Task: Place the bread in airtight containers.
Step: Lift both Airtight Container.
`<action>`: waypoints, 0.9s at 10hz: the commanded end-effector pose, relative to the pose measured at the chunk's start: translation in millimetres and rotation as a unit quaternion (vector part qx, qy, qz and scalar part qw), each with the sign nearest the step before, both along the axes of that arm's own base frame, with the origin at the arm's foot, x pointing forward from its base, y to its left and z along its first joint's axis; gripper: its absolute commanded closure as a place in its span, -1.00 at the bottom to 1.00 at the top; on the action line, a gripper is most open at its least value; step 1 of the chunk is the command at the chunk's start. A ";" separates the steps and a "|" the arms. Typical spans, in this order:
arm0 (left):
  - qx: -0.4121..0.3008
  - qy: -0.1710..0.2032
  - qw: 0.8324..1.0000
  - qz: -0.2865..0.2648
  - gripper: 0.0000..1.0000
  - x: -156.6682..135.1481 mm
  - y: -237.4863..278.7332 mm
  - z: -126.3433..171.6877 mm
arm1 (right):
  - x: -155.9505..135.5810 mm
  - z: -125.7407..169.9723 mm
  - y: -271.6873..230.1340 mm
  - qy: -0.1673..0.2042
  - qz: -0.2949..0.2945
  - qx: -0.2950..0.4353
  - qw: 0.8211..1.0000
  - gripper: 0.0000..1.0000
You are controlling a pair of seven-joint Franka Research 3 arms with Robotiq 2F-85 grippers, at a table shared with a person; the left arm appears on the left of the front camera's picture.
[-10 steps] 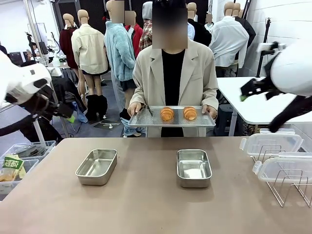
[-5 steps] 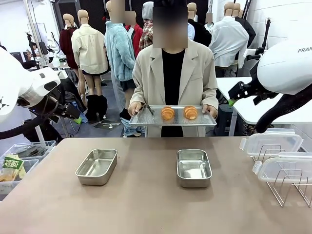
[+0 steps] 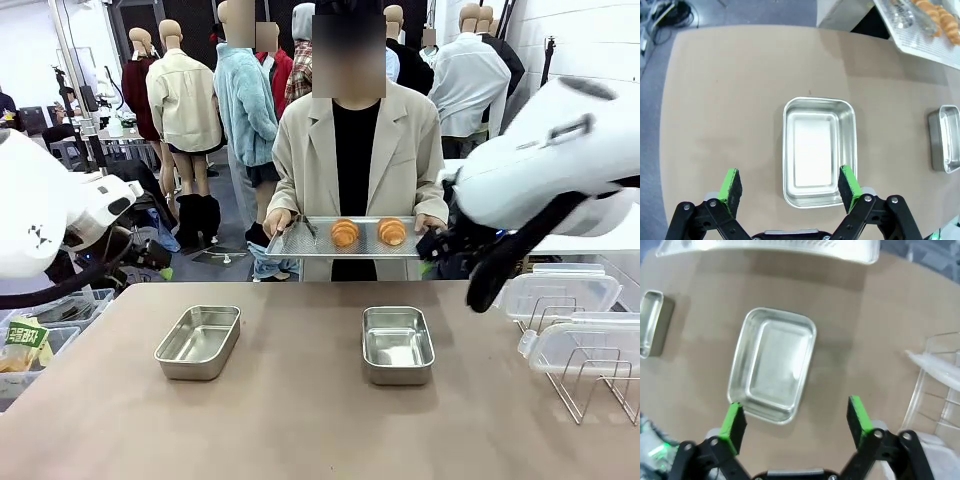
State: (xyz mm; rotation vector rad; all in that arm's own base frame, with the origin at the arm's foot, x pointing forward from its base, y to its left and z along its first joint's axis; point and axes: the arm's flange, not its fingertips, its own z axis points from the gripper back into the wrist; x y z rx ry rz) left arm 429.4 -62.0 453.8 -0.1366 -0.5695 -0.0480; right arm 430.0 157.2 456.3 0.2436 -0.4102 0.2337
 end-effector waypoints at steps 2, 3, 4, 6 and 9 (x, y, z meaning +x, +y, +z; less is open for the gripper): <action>-0.032 0.022 0.998 0.046 -1.00 13.6 24.4 -28.0 | 38.8 -37.4 13.8 0.053 -0.030 -0.009 0.998 -1.00; -0.036 0.035 0.997 0.053 -1.00 14.0 32.0 -40.4 | 42.3 -55.2 12.9 0.066 -0.028 -0.010 0.997 -1.00; -0.027 0.040 0.997 0.063 -1.00 15.4 42.5 -45.6 | 50.5 -68.0 14.8 0.067 -0.036 -0.003 0.997 -1.00; -0.055 0.051 0.996 0.053 -1.00 14.6 44.3 -59.6 | 47.4 -82.5 -0.9 0.083 -0.064 -0.004 0.995 -1.00; -0.035 0.061 0.995 0.068 -1.00 14.1 42.3 -55.6 | 49.1 -81.7 -7.0 0.085 -0.052 -0.017 0.995 -1.00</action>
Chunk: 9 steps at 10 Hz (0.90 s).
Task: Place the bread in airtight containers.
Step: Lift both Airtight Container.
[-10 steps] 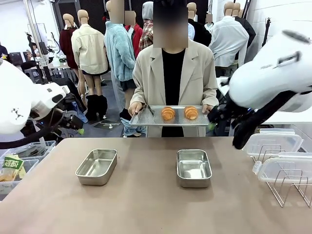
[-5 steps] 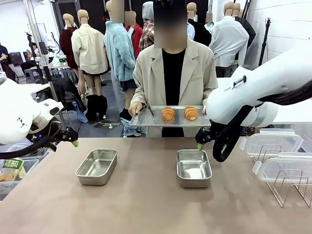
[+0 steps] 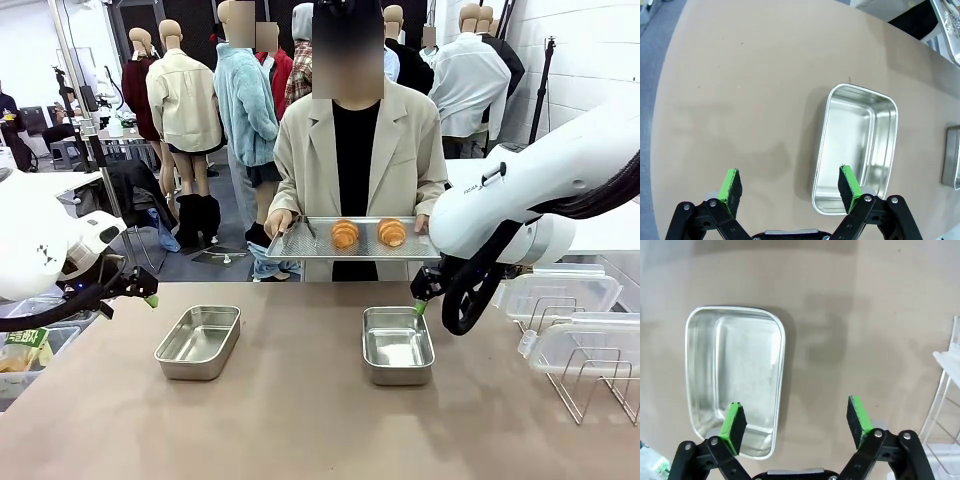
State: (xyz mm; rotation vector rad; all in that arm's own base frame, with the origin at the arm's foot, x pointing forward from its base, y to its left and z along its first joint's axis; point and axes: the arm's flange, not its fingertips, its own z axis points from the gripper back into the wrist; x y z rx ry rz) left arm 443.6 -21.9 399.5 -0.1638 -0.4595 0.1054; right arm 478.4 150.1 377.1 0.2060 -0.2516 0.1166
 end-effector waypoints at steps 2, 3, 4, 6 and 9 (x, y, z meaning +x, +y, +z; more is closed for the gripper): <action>-0.003 0.020 1.000 0.005 -1.00 14.6 6.3 -8.5 | 15.8 -9.2 15.8 0.016 -0.006 -0.035 0.999 -1.00; -0.006 0.028 1.000 0.009 -1.00 21.1 8.7 -15.9 | 24.5 -18.5 23.2 0.035 -0.005 -0.042 0.999 -1.00; -0.004 0.041 0.999 0.016 -1.00 27.3 10.3 -21.5 | 31.4 -26.0 28.8 0.048 -0.007 -0.052 0.997 -1.00; -0.017 0.068 0.998 -0.007 -1.00 33.9 2.5 -32.1 | 36.1 -36.5 34.0 0.069 -0.018 -0.061 0.996 -1.00; -0.006 0.083 0.996 -0.036 -1.00 56.6 -21.7 -49.7 | 42.6 -49.3 45.2 0.073 -0.027 -0.067 0.995 -1.00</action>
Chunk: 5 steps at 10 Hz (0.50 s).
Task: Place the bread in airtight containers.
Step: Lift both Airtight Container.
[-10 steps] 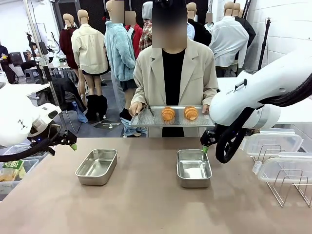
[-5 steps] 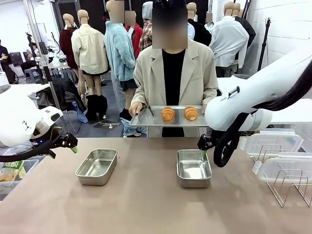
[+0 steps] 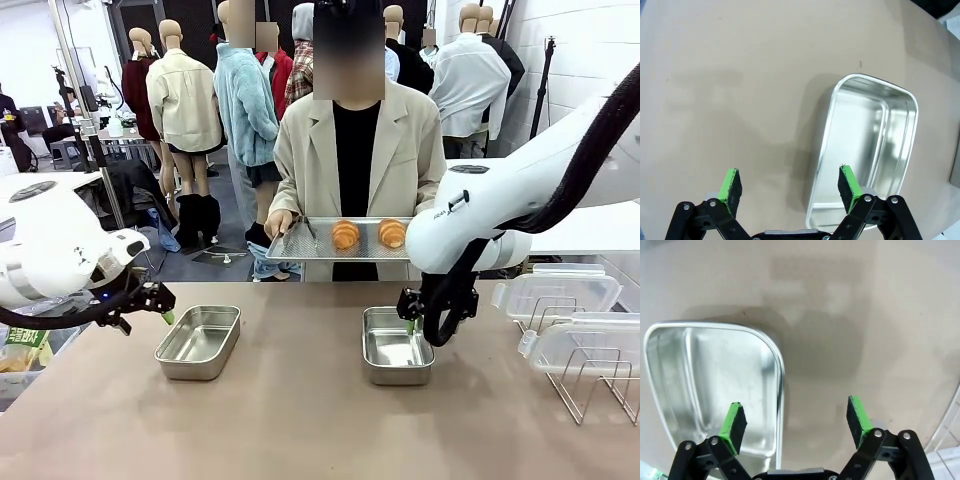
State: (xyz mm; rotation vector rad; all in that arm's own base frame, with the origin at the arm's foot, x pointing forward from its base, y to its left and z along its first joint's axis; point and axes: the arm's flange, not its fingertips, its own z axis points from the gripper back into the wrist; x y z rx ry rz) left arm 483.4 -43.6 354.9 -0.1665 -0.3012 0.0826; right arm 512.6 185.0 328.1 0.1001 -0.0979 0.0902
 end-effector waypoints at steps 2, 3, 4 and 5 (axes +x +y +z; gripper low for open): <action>0.012 0.029 0.999 -0.035 -1.00 32.6 -16.1 -20.7 | 13.1 -8.0 11.0 0.007 -0.016 -0.009 1.000 -1.00; 0.014 0.042 0.998 -0.051 -1.00 39.6 -21.0 -28.9 | 14.7 -11.2 11.7 0.007 -0.018 -0.008 1.000 -1.00; 0.029 0.053 0.996 -0.065 -1.00 45.8 -26.2 -35.6 | 16.2 -12.7 12.8 0.008 -0.016 -0.007 1.000 -1.00; 0.036 0.062 0.994 -0.077 -1.00 48.1 -30.3 -39.8 | 16.6 -14.0 12.8 0.010 -0.015 -0.004 1.000 -1.00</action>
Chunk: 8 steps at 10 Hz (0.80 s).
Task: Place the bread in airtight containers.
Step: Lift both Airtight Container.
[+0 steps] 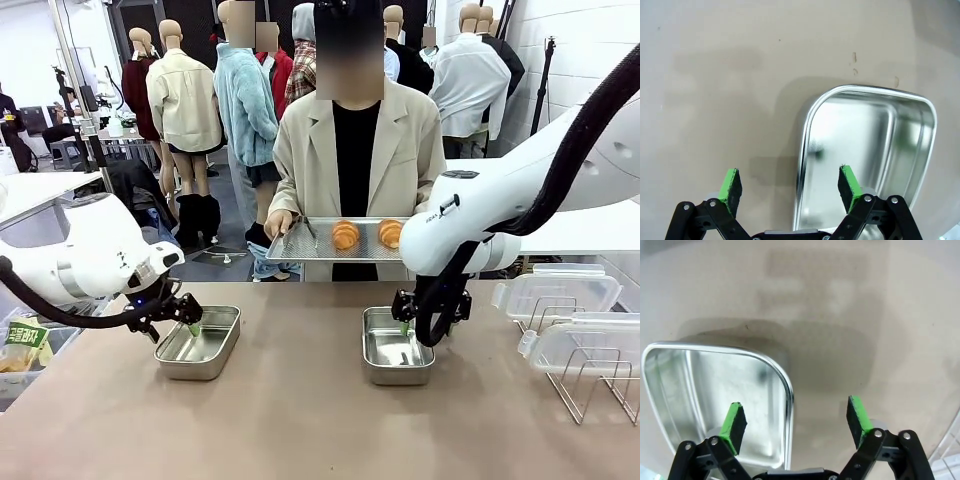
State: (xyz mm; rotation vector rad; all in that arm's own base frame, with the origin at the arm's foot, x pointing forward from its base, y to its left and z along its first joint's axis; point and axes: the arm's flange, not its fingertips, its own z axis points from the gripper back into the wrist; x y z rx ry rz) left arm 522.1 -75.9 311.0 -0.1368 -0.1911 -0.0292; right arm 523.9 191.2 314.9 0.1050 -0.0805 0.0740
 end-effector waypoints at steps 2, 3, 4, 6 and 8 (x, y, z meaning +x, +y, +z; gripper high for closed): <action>0.020 0.023 0.999 -0.037 -0.35 9.7 -2.4 -0.8 | 5.4 -0.5 6.1 0.005 -0.010 -0.007 1.000 -0.31; 0.022 0.027 0.999 -0.040 0.05 10.0 -3.2 -1.7 | 6.1 -0.2 5.9 0.004 -0.011 -0.007 1.000 0.07; 0.025 0.029 0.998 -0.040 0.45 9.6 -3.0 -1.2 | 6.2 -0.5 7.3 0.002 -0.014 -0.011 1.000 0.45; 0.022 0.027 0.998 -0.046 1.00 8.3 -3.9 0.8 | 7.1 -1.0 9.0 -0.005 -0.032 -0.015 0.999 1.00; 0.023 0.029 0.998 -0.053 1.00 7.4 -4.9 1.9 | 9.3 -1.8 10.8 -0.002 -0.039 -0.018 0.999 1.00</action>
